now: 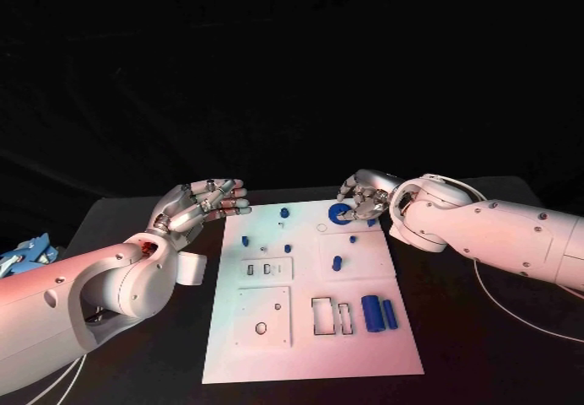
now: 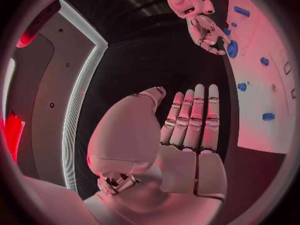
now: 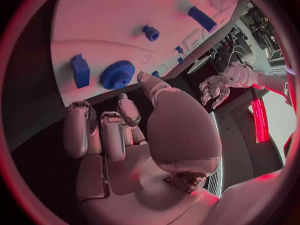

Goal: Assemble the parts on the task board

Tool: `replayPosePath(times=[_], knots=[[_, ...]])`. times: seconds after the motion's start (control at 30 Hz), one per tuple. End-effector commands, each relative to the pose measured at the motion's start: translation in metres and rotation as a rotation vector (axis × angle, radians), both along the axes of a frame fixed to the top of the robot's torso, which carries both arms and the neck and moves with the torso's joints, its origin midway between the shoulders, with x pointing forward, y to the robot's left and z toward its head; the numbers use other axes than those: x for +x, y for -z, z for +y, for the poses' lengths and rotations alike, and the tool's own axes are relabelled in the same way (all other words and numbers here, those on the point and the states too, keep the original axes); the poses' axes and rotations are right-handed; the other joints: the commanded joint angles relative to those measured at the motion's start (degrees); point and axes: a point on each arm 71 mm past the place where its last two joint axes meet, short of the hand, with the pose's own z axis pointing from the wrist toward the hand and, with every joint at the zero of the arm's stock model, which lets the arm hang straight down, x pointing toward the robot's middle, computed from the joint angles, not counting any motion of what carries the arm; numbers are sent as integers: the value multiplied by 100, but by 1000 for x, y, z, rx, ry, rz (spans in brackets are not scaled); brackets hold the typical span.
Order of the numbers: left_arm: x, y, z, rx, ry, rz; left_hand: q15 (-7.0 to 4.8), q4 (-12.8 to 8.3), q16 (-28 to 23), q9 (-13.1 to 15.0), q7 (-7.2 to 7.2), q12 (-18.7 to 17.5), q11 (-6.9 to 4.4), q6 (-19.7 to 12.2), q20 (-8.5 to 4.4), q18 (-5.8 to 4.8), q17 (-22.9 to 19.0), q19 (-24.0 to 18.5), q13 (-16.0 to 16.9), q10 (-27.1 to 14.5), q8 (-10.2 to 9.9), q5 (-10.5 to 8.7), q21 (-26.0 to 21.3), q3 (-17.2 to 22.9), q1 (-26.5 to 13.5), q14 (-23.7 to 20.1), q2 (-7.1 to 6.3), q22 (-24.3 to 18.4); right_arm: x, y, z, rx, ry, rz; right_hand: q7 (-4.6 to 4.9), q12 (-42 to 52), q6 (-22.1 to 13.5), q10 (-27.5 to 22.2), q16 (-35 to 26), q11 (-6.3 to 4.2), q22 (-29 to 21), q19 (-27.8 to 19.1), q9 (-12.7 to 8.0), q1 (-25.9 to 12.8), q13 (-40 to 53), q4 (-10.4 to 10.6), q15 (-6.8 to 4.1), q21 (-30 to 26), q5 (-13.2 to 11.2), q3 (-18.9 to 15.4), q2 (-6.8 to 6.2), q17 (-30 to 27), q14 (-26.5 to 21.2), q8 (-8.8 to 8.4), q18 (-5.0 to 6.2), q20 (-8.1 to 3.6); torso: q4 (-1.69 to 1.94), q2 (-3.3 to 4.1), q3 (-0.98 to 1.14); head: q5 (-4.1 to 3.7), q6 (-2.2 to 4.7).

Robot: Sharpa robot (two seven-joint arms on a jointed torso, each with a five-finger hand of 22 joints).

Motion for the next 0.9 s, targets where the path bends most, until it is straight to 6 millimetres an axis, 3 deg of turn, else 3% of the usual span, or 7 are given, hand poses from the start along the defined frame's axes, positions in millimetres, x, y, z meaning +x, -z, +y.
replayPosePath(times=[0.03, 0.73, 0.9], knots=[[-1, -2, -2, -14, 21, -11, 20, 1, -23, -5, 191, -31, 15, -4, -7, 79, 6, 30, 1, 5, -30, -32, -29, 42, 13, 34, -43, -5, 1, 1, 1, -41, 5, -31, 12, 27, -50, 15, 35, 8, 14, 35, 9, 52, 12, 7, 40, 33, 33, -31, 8, 739, 458, 35, -69, 11, -9, -9, 4, -2, -21], [0, -1, -2, -14, 21, -10, 20, 1, -23, -5, 191, -31, 15, -4, -7, 79, 6, 30, 1, 5, -30, -32, -29, 42, 13, 34, -43, -5, 6, 10, 1, -71, 21, -18, 21, 72, -49, 1, 52, 17, 31, 38, 20, 108, 47, 4, 51, 40, 69, 13, 65, 769, 461, 54, -70, 22, 7, -6, 0, -12, -62], [0, -1, -1, -13, 20, -10, 20, 1, -23, -5, 191, -31, 15, -4, -7, 79, 6, 30, 1, 5, -30, -32, -29, 42, 13, 34, -43, -5, 6, 14, 2, -76, 17, -9, 21, 101, -26, 11, 59, 17, 42, 42, 27, 128, 72, 3, 53, 45, 74, 40, 94, 782, 462, 71, -71, 25, -2, -9, 1, 1, -74]])
